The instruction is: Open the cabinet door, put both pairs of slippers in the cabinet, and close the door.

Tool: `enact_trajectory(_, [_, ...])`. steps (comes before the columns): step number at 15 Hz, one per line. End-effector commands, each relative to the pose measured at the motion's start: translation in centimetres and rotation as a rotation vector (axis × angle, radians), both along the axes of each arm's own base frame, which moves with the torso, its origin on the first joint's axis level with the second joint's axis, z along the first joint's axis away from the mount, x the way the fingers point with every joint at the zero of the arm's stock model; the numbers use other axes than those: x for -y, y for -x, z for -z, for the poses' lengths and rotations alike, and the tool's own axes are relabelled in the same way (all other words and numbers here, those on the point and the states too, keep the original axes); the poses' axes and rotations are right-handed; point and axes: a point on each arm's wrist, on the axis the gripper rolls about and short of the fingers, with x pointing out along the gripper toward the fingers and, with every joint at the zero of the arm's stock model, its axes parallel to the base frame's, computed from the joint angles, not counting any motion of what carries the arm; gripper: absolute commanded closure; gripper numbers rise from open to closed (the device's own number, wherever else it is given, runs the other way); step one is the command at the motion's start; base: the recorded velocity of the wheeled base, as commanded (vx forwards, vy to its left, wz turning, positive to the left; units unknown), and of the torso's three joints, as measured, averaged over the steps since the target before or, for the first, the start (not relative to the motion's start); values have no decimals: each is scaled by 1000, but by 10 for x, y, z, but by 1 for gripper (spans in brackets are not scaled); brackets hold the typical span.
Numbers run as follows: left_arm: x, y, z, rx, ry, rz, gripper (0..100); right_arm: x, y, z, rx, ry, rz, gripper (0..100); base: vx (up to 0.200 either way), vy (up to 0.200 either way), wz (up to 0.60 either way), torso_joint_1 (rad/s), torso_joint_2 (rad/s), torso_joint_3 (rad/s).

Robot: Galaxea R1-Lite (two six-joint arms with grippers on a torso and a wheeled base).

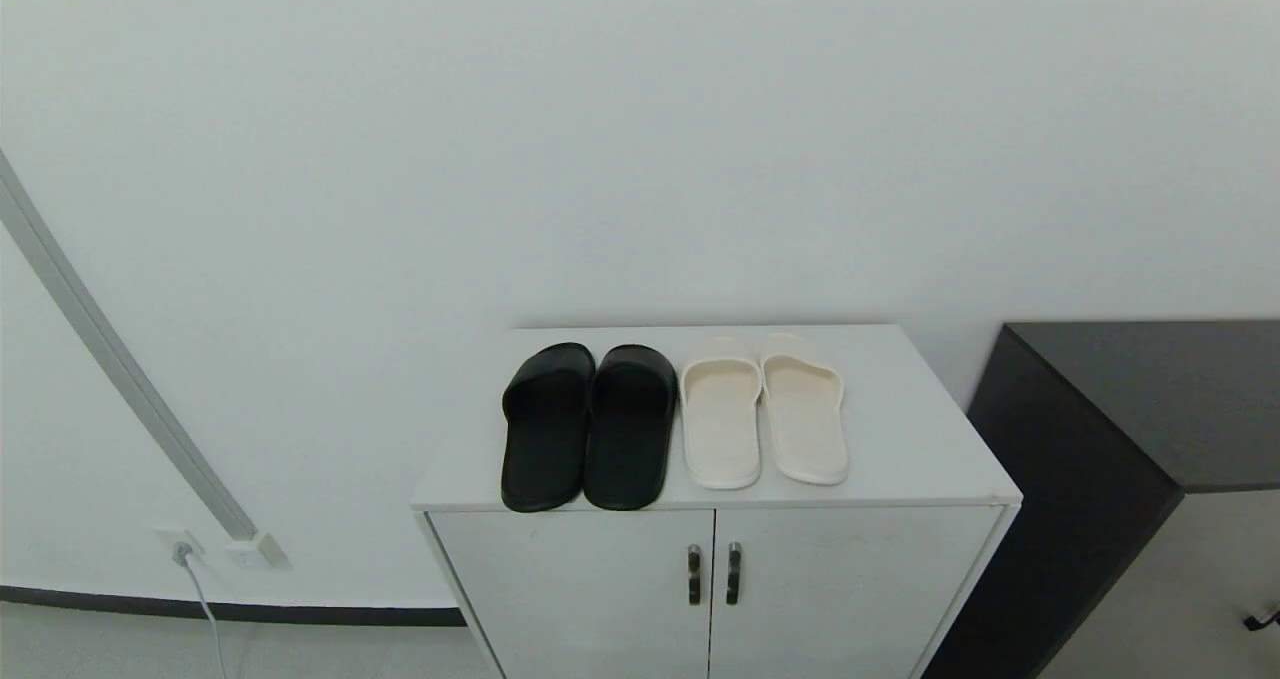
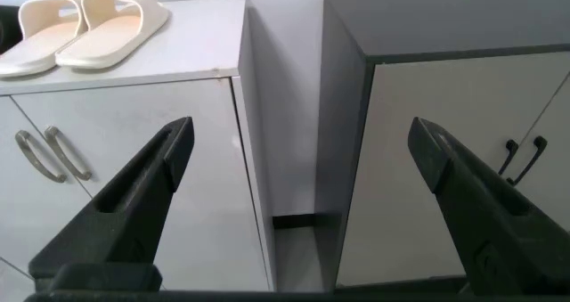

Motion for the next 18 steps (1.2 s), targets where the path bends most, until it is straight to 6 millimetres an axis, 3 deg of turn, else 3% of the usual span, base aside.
enact_trajectory(1, [0,0,0,-2,-1,0,100,0,0,0,-1,6,-7,0,0,0,0,0,0,0])
enact_trajectory(7, [0,0,0,-2,-1,0,100,0,1,-7,42,4,3,0,0,0,0,0,0,0])
enact_trajectory(8, [0,0,0,-2,-1,0,100,0,12,-71,183,-86,-8,0,0,0,0,0,0,0])
enact_trajectory(9, [0,0,0,-3,-2,0,100,0,4,-81,92,-90,-23,0,0,0,0,0,0,0])
enact_trajectory(13, [0,0,0,-2,-1,0,100,-5,-45,-66,-277,-65,-205,0,0,0,0,0,0,0])
enact_trajectory(18, [0,0,0,-2,-1,0,100,-20,-122,-79,-325,-61,-329,0,0,0,0,0,0,0])
